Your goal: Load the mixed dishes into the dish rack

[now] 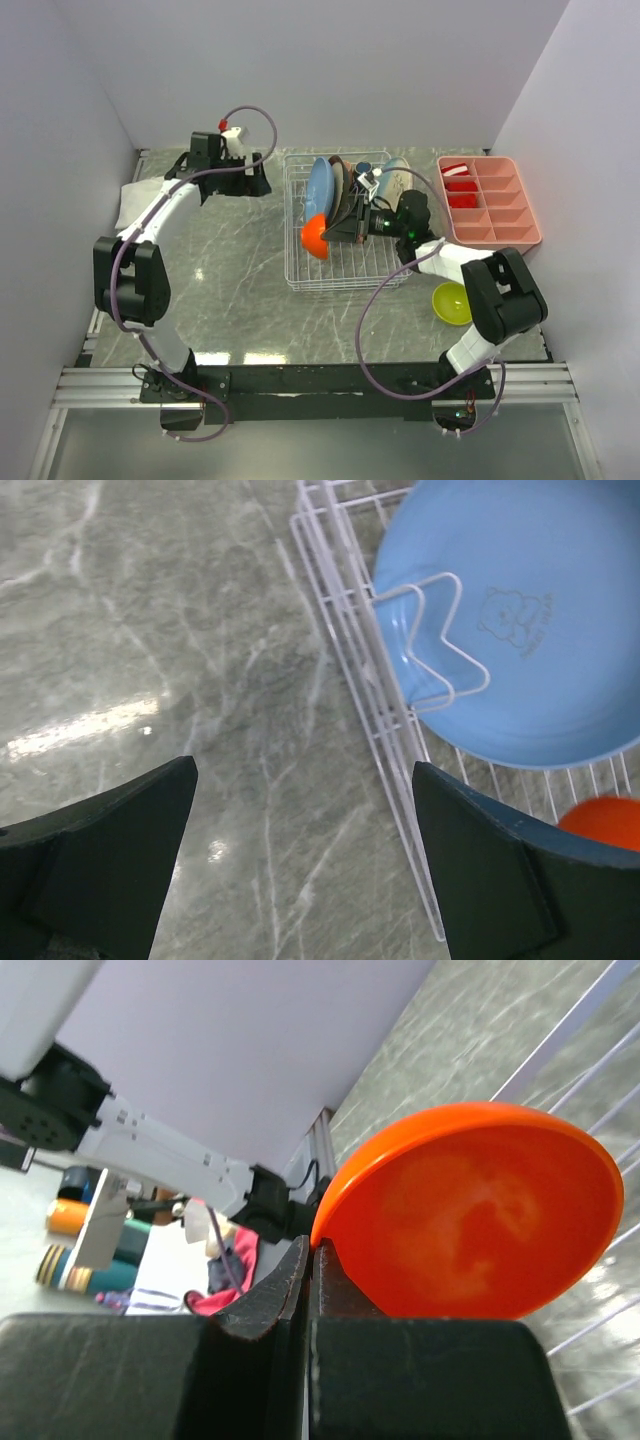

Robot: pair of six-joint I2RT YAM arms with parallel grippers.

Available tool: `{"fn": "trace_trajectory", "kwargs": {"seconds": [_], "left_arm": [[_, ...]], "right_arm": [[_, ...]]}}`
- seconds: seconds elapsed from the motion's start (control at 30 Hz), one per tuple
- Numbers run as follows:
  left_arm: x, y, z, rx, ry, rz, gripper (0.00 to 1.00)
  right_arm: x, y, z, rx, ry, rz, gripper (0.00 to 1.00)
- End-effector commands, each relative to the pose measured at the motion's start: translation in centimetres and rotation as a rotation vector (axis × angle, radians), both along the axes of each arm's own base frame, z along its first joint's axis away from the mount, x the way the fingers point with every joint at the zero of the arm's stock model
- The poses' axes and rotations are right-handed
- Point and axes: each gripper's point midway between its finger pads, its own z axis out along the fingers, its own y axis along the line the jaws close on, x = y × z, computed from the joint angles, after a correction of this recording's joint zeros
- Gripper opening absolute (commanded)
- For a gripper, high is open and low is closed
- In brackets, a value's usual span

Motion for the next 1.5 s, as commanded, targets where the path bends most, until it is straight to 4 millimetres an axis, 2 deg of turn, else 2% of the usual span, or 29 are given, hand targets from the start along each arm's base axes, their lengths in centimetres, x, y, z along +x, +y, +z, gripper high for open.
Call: {"fn": "trace_trajectory", "kwargs": {"seconds": [0.0, 0.23, 0.33, 0.5, 0.63, 0.83, 0.97, 1.0, 1.03, 1.17, 1.23, 1.27, 1.33, 1.47], "left_arm": [[1.7, 1.2, 2.3, -0.022, -0.070, 0.027, 0.96], [2.2, 1.8, 2.2, -0.040, -0.066, 0.034, 0.95], [2.3, 1.8, 2.3, -0.049, -0.067, 0.032, 0.95], [1.9, 1.8, 1.9, -0.059, -0.057, 0.031, 0.95], [1.7, 1.9, 2.0, -0.061, -0.060, 0.029, 0.95], [1.6, 2.2, 2.1, -0.063, -0.061, 0.032, 0.95], [1.7, 2.1, 2.1, -0.066, -0.059, 0.031, 0.95], [1.8, 2.1, 1.9, -0.067, -0.056, 0.030, 0.94], [1.8, 2.1, 1.8, -0.068, -0.056, 0.029, 0.94], [2.1, 2.1, 1.8, -0.067, -0.060, 0.028, 0.94], [2.1, 2.0, 1.9, -0.071, -0.062, 0.025, 0.94], [2.2, 2.0, 1.8, -0.073, -0.059, 0.024, 0.94], [2.2, 2.0, 1.9, -0.071, -0.062, 0.023, 0.94], [2.3, 2.1, 1.9, -0.060, -0.063, 0.022, 0.94]], "right_arm": [[-1.4, 0.6, 1.1, 0.041, -0.080, 0.030, 0.00], [-2.9, 1.6, -2.0, -0.009, 0.008, 0.002, 0.00], [-2.2, 2.4, -3.1, -0.033, 0.029, -0.047, 0.00], [-1.0, 3.9, -3.0, -0.020, 0.055, -0.054, 0.00], [0.0, 4.4, -4.4, -0.044, 0.093, -0.062, 0.00], [0.2, 4.2, -6.3, -0.071, 0.131, -0.077, 0.00], [0.2, 3.7, -8.3, -0.140, 0.172, -0.099, 0.00], [0.5, 3.5, -8.7, -0.158, 0.178, -0.117, 0.04], [0.3, 3.1, -9.8, -0.204, 0.191, -0.118, 0.04], [0.2, 2.0, -12.0, -0.295, 0.224, -0.130, 0.10], [0.1, 1.7, -12.5, -0.284, 0.243, -0.132, 0.08], [0.0, 1.7, -12.5, -0.272, 0.247, -0.130, 0.03], [-0.3, 1.8, -12.3, -0.235, 0.257, -0.114, 0.00], [-0.9, 2.0, -12.8, -0.206, 0.340, -0.096, 0.01]]}}
